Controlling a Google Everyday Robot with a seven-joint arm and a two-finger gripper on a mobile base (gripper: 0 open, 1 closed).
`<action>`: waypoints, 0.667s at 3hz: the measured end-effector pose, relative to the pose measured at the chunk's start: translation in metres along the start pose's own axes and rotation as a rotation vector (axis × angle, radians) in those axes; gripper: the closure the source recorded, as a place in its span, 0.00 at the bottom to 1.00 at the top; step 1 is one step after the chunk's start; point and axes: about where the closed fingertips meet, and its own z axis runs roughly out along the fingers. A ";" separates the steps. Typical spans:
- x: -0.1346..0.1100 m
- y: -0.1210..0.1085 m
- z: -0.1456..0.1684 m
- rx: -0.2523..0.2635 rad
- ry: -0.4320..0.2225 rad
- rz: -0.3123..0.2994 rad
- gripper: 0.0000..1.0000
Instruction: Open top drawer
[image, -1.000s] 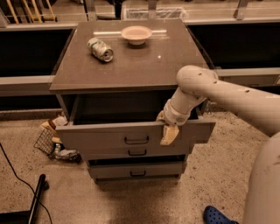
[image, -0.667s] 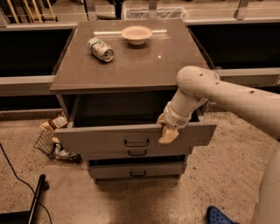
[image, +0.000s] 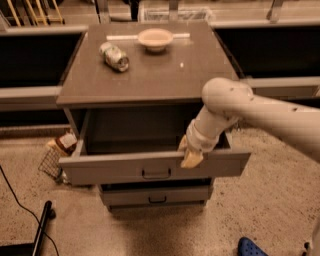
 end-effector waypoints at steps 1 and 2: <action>0.001 0.000 0.001 0.000 0.000 0.000 1.00; -0.005 0.013 0.002 0.003 -0.015 0.010 1.00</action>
Offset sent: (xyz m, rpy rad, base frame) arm -0.1350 0.0478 0.0218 0.1427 0.0199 -0.1073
